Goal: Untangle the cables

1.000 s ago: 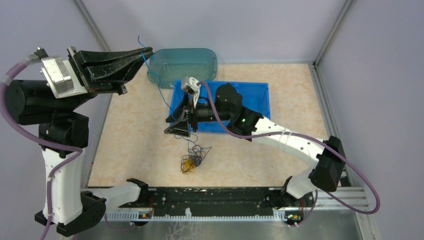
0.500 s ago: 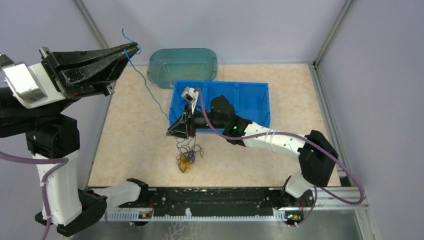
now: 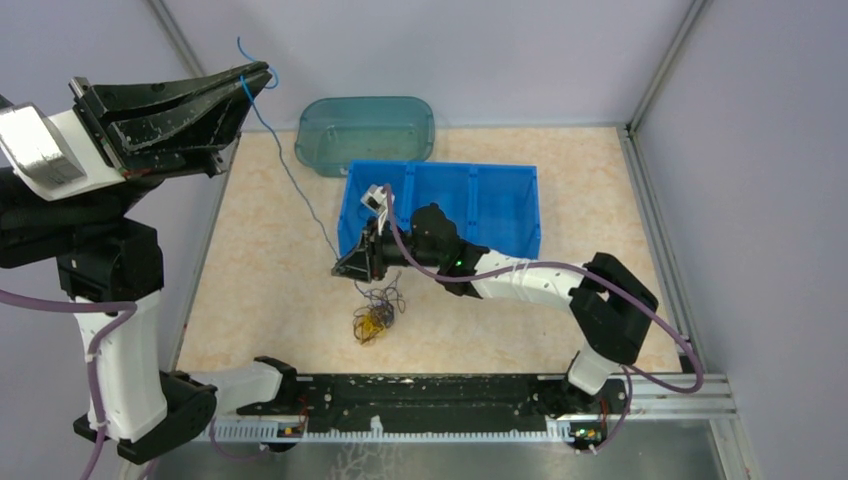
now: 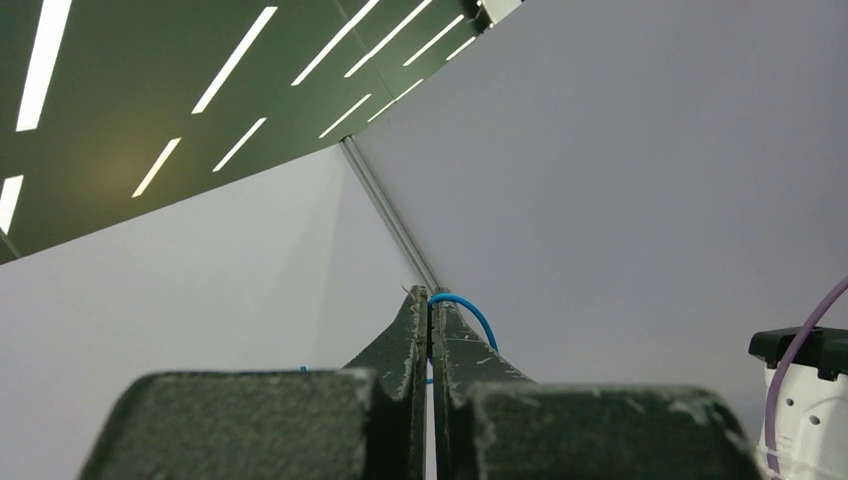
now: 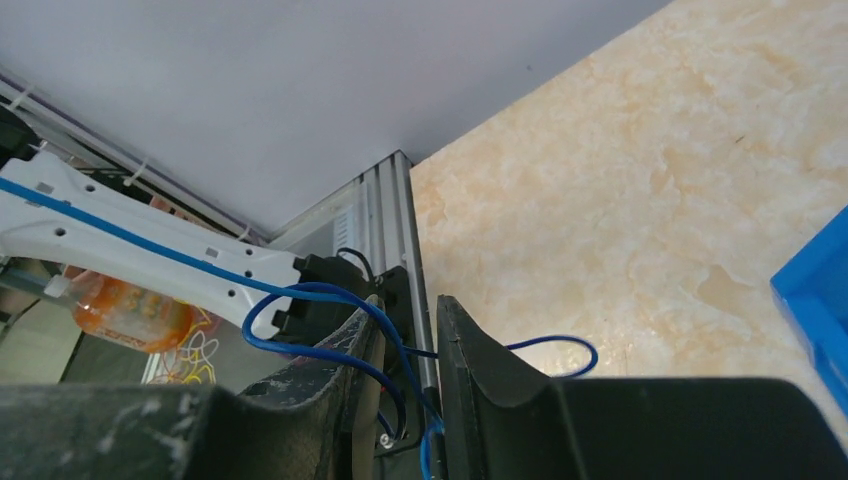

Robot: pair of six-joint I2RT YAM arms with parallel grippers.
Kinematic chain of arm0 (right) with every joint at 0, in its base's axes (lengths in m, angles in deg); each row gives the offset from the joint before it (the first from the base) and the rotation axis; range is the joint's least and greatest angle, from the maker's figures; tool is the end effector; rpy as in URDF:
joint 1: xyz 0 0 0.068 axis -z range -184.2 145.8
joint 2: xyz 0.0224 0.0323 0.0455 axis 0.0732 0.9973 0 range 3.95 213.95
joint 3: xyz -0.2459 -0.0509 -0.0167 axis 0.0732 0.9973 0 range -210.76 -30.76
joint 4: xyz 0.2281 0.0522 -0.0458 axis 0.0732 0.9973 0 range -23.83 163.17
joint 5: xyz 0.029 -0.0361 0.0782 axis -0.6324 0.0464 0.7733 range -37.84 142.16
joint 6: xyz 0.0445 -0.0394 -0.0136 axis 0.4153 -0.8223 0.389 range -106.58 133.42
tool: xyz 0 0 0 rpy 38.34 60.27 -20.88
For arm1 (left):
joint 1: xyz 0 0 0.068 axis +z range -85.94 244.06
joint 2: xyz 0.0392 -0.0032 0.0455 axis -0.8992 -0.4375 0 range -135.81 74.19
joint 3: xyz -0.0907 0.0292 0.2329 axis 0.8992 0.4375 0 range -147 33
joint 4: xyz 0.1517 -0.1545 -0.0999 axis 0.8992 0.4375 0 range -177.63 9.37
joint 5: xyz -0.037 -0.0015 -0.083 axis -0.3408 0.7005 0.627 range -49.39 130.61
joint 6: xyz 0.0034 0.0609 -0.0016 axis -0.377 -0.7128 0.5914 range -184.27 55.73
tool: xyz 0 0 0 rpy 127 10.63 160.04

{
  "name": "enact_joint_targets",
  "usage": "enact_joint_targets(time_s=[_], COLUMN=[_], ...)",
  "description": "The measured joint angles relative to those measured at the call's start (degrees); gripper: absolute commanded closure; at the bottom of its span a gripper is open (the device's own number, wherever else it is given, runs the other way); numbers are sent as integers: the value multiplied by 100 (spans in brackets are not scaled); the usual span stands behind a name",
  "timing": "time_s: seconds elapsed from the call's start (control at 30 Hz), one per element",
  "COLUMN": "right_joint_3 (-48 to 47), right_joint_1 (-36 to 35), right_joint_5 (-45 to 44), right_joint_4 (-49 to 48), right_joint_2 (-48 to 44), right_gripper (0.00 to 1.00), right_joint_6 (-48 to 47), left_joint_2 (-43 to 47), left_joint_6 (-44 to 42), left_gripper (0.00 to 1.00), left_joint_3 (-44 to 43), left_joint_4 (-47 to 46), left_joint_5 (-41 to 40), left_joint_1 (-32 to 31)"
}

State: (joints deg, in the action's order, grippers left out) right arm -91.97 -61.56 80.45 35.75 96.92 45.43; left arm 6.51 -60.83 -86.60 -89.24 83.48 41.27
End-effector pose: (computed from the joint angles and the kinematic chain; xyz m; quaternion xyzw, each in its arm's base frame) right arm 0.1790 0.3194 0.2876 -0.3188 0.6393 0.6008 0.3588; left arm 0.0623 -0.0599 0.6342 0.3912 0.2289 -0.3119 0.8350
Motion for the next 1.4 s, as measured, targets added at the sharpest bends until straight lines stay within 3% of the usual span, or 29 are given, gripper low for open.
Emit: enact_joint_targets(time_s=[0.47,0.57,0.73,0.87,1.13,1.23,1.33,1.4], right_joint_3=[428,822,1631,2166,2809,3051,3241,3344], right_joint_1=[-289,-289,-289,-289,-289,-289,-289,-289], right_joint_5=[-850,-940,-1049,-1104,-1307,-1386,-1478,-1576], right_joint_4=[-153,-330,-496,-824,-1340,-1526,-1635,-1711], right_joint_2=[424,420,260,55,-13,-13,-13,-39], right_gripper=[71,65,44,42,57,72,100,100], right_joint_6=[28,90,243,365,577,671,745,791], left_joint_2=[-503,-498,-496,-461,-446,-479,-538,-590], left_joint_6=[-247,-540,-1121,-1523,-2114,-2448,-2852,-3088], left_gripper=[100,100,100,100,100,100,100,100], left_joint_3=[-815,-817,-881,-929,-988,-1049,-1189,-1342], left_joint_4=[-367,-680,-1255,-1589,-2367,-2702,-2979,-3093], left_joint_5=[-468,-713,-997,-1121,-1438,-1596,-1703,-1740], left_joint_1=[7,13,13,17,48,74,83,87])
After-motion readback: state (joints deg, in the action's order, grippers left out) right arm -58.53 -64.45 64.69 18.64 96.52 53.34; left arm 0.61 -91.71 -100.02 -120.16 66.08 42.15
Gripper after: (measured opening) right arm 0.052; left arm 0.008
